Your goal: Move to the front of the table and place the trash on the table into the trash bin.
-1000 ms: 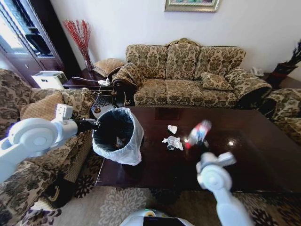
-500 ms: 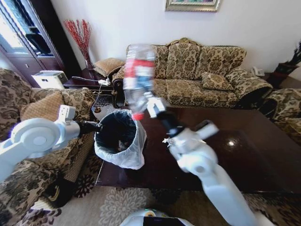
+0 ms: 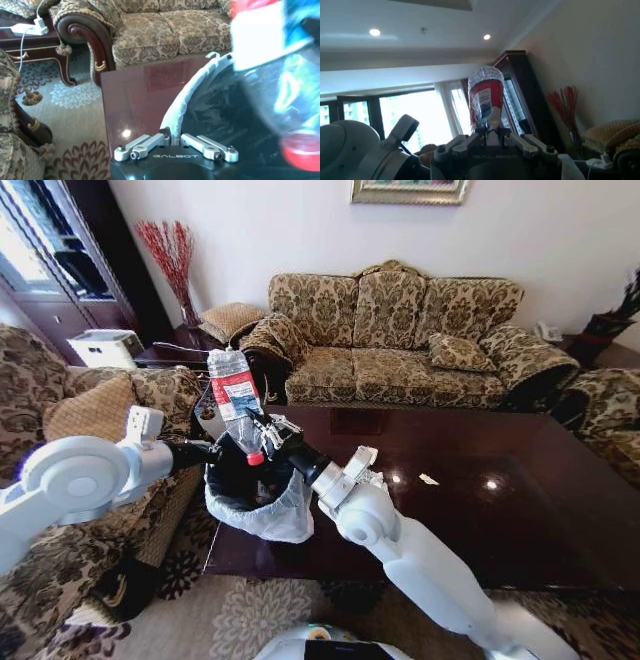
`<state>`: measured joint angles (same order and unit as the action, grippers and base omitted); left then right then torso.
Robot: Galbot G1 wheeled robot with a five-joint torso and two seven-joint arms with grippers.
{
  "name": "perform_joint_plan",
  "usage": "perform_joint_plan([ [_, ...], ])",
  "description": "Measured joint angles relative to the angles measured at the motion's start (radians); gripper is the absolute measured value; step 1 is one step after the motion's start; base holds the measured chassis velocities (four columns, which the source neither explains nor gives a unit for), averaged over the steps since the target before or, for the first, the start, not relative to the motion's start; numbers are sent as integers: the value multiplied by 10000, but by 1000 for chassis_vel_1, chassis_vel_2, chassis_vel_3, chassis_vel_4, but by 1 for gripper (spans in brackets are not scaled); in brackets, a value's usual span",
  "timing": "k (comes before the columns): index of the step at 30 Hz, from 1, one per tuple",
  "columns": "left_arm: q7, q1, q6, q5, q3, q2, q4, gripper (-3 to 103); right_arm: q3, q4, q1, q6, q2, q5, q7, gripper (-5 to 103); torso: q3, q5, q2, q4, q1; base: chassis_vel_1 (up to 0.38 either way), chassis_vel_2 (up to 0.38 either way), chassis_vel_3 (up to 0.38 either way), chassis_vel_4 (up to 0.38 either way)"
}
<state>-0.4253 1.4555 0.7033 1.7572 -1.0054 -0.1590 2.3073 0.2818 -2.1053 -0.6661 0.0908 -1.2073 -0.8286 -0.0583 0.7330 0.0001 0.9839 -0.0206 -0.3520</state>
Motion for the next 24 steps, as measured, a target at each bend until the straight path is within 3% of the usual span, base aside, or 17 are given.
perform_joint_plan([
  [1, 0, 0, 0, 0, 0, 0, 0, 0, 0, 0, 0, 0, 0, 0, 0, 16, 0, 0, 0, 0, 0, 0, 0, 0, 0],
  [6, 14, -2, 0, 14, -7, -3, 16, 0, -26, -46, -120, 0, 52, 1, -20, 37, 0, -1, 0, -1, 0, 0, 0, 0, 0],
  [9, 16, -2, 0, 13, -10, -20, -3, 0, -71, -98, -128, 3, 83, -14, -40, 43, 0, -1, 0, -1, 0, 0, 0, 0, 0],
  [12, 35, 0, 8, -5, -14, -96, -70, 0, -407, -417, -251, -31, 106, -278, -54, 60, 0, -1, 0, -2, -1, 0, 0, 0, 0],
  [14, 36, 6, 11, -25, -14, -111, -117, 0, -582, -559, -337, -81, 122, -350, -69, 60, 0, -1, 0, -2, -1, 0, 0, 0, 0],
  [18, 21, 48, 38, -255, -23, -343, -387, 0, -1732, -1521, -1446, -150, 297, 645, -1510, 76, 0, 0, 0, -2, -1, 0, 0, 0, 0],
  [20, -13, 98, 98, -337, -78, -610, -541, 0, -3221, -1787, -3391, -11, 544, 1522, -2749, 86, -1, -2, 0, 1, 0, 0, 0, 0, 0],
  [21, -13, 98, 98, -337, -78, -610, -541, 0, -3221, -1787, -3391, -11, 544, 1522, -2749, 86, -1, -2, 0, 1, 0, 0, 0, 0, 0],
  [23, -9, 95, 101, -418, -56, -682, -599, 0, -3779, -1146, -4672, 387, 565, 2022, -3980, 96, -2, 2, 0, 4, 2, 0, 0, 0, 0],
  [24, -7, 92, 97, -448, -36, -684, -602, 0, -3815, -994, -4841, 475, 547, 2048, -4161, 99, -2, 2, 0, 5, 2, 0, 0, 0, 0],
])
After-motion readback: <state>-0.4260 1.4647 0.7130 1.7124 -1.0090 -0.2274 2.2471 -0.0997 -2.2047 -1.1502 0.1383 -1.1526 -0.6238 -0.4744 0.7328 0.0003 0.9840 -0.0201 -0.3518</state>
